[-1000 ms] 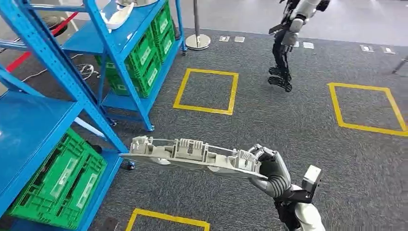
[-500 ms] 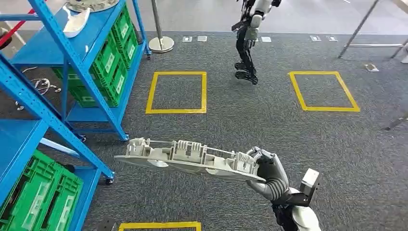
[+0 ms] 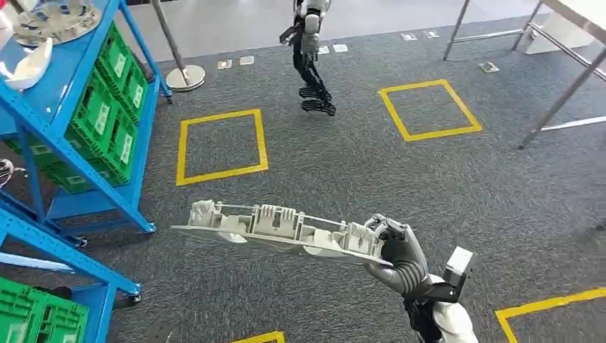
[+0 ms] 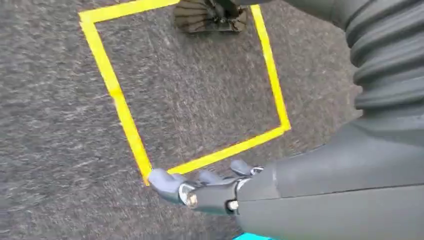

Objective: Take the parts from the cabinet and place them on the table.

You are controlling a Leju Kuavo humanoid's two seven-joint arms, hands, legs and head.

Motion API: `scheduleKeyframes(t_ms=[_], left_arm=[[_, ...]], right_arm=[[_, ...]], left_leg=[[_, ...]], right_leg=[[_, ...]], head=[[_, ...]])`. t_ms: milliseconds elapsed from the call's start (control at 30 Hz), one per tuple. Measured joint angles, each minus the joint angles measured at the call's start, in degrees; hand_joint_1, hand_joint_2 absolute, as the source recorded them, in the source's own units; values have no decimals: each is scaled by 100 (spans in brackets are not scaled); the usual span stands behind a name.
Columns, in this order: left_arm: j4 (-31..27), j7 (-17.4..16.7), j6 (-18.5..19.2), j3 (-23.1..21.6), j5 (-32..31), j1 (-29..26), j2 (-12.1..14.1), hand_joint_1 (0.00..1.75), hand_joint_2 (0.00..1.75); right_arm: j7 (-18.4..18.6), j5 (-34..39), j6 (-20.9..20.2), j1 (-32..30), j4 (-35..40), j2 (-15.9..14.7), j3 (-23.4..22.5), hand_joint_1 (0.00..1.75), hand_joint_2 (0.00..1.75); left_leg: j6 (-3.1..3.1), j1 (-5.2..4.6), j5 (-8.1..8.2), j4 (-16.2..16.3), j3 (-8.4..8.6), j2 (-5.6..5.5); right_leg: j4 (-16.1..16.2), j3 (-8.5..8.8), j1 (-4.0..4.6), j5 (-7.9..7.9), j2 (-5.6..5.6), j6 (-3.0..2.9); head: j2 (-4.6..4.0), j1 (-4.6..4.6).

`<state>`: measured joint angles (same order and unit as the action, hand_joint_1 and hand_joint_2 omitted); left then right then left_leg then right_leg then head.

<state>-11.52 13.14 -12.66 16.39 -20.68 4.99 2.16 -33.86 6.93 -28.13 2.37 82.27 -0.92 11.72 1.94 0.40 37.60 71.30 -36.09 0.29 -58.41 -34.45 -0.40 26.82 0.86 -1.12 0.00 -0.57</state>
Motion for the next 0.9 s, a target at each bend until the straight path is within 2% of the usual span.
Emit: scheduleKeyframes(t_ms=[33,67,100,133,167,200,233,333,367,400,433,467,500,533,567,600,633,667,700,733,767,833,867,900], left_arm=[[2,-22,0,0,-4,-10,0,0,175],[9,-35,0,0,-13,-14,0,0,175],[11,-35,0,0,-28,-12,-2,0,175],[11,-35,-2,0,-33,-5,0,0,175],[9,-35,-9,0,-33,-1,2,0,175],[9,-35,-11,0,-33,0,9,0,175],[13,-35,-11,0,-33,-3,7,0,175],[15,-31,-11,0,-42,2,4,0,175],[7,-24,-11,0,-42,11,-2,0,175],[5,-18,-7,0,-42,30,-13,0,175],[2,-11,-2,0,-42,32,-13,0,175],[0,9,-2,0,-42,22,-13,0,175],[2,22,-4,2,-39,5,-13,0,175],[5,33,-15,11,-24,-8,-13,0,175],[5,50,-17,35,2,-9,-13,0,175],[5,63,-17,53,4,-6,-13,0,175],[5,63,-18,55,2,-1,-13,0,175],[5,63,-17,55,-13,4,-20,0,175],[5,59,-17,55,-33,5,-24,0,175],[5,39,-20,55,-42,-4,-22,0,175],[9,26,-20,55,-44,-4,-22,0,175],[9,17,-24,55,-44,-3,-31,0,175],[7,11,-30,55,-44,3,-35,0,175],[4,11,-35,55,-46,11,-31,0,175]], right_arm=[[0,0,0,-5,-4,7,0,175,175],[0,-6,2,-5,-18,7,-2,175,175],[2,-15,2,-6,-28,9,-2,175,175],[0,-17,2,-4,-39,13,0,175,175],[0,-17,4,-3,-39,15,-2,175,175],[-2,-17,4,0,-39,17,-2,175,175],[-2,-17,7,8,-39,20,-2,175,175],[-4,-22,9,-16,-39,26,-2,175,175],[-4,-24,13,-24,-42,26,-2,175,175],[-2,-28,13,-46,-42,26,-2,175,175],[-4,-28,13,-39,-42,26,0,175,175],[-7,-33,13,-21,-42,26,2,175,175],[-7,-35,13,-20,-42,26,4,175,175],[-9,-35,13,-30,-44,26,7,175,175],[-9,-39,13,-41,-48,26,7,175,175],[-7,-44,15,-45,-55,26,7,175,175],[-4,-50,15,-44,-57,26,7,175,175],[-7,-52,15,-40,-57,26,7,175,175],[-9,-52,15,-26,-57,26,7,175,175],[-9,-52,15,7,-57,26,7,175,175],[-11,-57,15,15,-55,31,7,175,175],[-9,-59,24,20,-57,28,2,175,175],[-7,-65,35,21,-57,28,-2,175,175],[-7,-79,39,13,-57,31,0,175,175]], left_leg=[[4,0,110,373,-195,-10],[3,0,73,505,-286,-11],[1,4,-107,352,-244,-17],[-6,16,-398,-74,-70,-45],[-15,32,-689,-624,175,-130],[-10,63,-879,-1098,383,-377],[-15,67,-788,-1253,442,-594],[-134,21,-819,-1247,448,-392],[-193,43,-858,-1302,451,-312],[-239,58,-886,-1327,456,-213],[-284,46,-891,-1345,456,-167],[-301,25,-891,-1344,448,-75],[-312,6,-885,-1342,444,18],[-319,-3,-880,-1341,441,118],[-320,-6,-879,-1339,439,206],[-319,-6,-878,-1338,440,287],[-316,-6,-875,-1335,442,361],[-306,-6,-868,-1328,448,436],[-287,-9,-855,-1317,458,505],[-254,-47,-834,-1298,456,561],[-225,-64,-823,-1287,459,620],[-175,-56,-832,-1313,478,731],[-139,-53,-831,-1322,493,809],[-84,-21,-782,-1291,470,704]], right_leg=[[-3,0,2,0,76,0],[-7,2,2,-1,153,1],[-11,4,1,-3,236,5],[-23,5,-3,-5,324,10],[-35,9,-11,-3,408,25],[-47,3,-22,-2,480,55],[-75,-29,11,-1,554,103],[-12,-87,-47,-85,766,241],[-7,-111,-40,-104,838,293],[-184,-174,-36,-27,641,274],[-424,-261,20,141,294,286],[-823,-428,27,398,94,310],[-1284,-630,21,650,10,325],[-1683,-800,15,827,-11,333],[-1862,-867,9,862,-14,337],[-1754,-795,8,761,-24,338],[-1415,-601,9,571,-51,332],[-865,-293,11,330,-120,320],[-295,36,24,134,-325,293],[-11,160,78,196,-618,246],[-5,140,83,138,-504,188],[-12,103,100,132,-379,146],[11,91,102,109,-299,104],[55,119,42,67,-234,57]], head=[[0,-11],[0,-13],[0,-15],[0,-20],[0,-22],[0,-24],[0,-31],[0,-22],[0,-18],[0,-18],[0,40],[2,70],[0,74],[0,79],[0,83],[0,85],[0,89],[0,94],[0,98],[0,109],[0,92],[0,85],[0,92],[0,92]])
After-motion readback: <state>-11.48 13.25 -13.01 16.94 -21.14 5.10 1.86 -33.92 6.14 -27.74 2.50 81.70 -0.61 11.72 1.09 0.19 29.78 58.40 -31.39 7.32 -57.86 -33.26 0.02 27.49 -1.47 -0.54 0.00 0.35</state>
